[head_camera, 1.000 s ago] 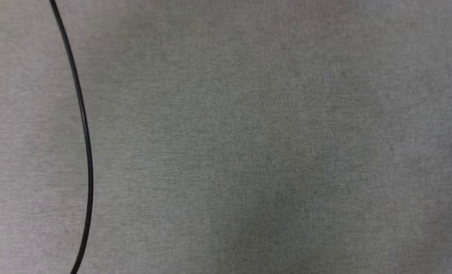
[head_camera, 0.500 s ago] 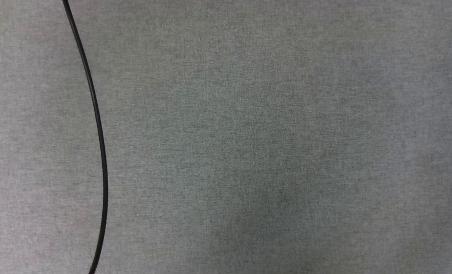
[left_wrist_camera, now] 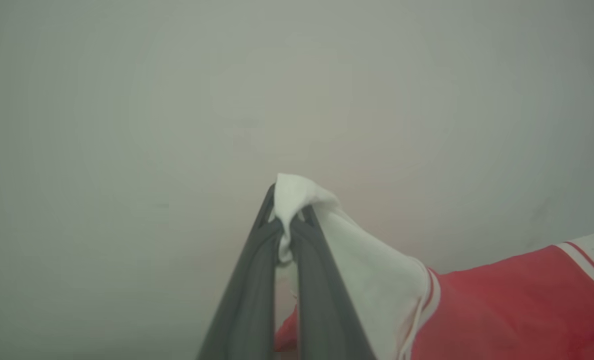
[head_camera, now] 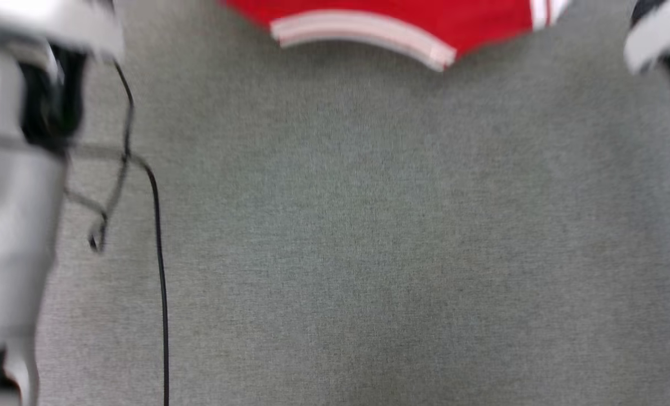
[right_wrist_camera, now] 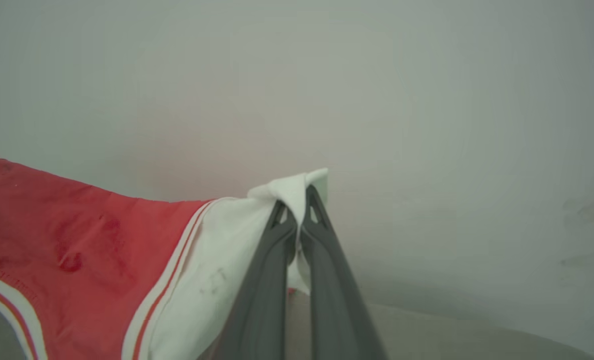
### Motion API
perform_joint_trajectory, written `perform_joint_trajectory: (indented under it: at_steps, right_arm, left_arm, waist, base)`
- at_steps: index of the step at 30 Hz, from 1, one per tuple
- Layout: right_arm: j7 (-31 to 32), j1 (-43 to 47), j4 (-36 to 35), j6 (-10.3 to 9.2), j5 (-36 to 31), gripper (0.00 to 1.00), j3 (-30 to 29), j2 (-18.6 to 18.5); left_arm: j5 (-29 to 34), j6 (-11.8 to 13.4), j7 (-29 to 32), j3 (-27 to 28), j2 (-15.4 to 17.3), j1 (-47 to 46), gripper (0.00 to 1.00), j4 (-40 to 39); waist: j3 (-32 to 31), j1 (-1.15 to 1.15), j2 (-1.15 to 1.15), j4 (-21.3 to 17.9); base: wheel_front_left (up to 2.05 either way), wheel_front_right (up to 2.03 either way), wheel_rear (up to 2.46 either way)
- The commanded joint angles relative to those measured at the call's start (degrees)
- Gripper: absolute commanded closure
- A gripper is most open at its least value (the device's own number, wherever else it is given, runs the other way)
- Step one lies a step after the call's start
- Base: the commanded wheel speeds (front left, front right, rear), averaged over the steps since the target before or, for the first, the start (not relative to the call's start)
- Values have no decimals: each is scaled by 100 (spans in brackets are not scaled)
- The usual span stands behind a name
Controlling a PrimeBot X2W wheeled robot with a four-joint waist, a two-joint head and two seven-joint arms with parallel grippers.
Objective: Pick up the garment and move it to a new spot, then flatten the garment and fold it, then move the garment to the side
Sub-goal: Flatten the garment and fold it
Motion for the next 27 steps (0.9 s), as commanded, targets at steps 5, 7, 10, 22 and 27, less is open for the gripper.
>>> perform_joint_trajectory:
  at_steps: [5, 7, 10, 22, 27]
  right_arm:
    - [-100, 1088, -288, -9, 286, 100, 58, -124]
    - [-85, 1595, -417, -9, 410, 100, 27, -184]
    - [-23, 2384, -654, -9, 476, 100, -18, -239]
    - [521, 5285, -1749, -9, 342, 100, -840, -203]
    - [808, 6331, -2021, -9, 153, 100, -1277, 19]
  left_arm:
    - [-39, 287, -38, 155, 71, 1477, 100, -781]
    - [-92, 397, -38, 158, 46, 2095, 100, -1064]
    - [-190, 567, -35, 197, 62, 3028, 100, -1434]
    - [-539, 882, 170, 198, 368, 5759, 100, -2058]
    - [-607, 1053, 162, 202, 371, 6357, 100, -2006]
  waist:
    - [-721, 1, 0, 8]
    - [-922, 1, 0, 43]
    - [-1194, 1, 0, 42]
    - [-1942, 1, 0, 137]
    - [-2105, 1, 0, 172]
  base:
    - [0, 0, 0]
    - [0, 0, 0]
    - [0, 0, 0]
    - [0, 0, 0]
    - [0, 0, 0]
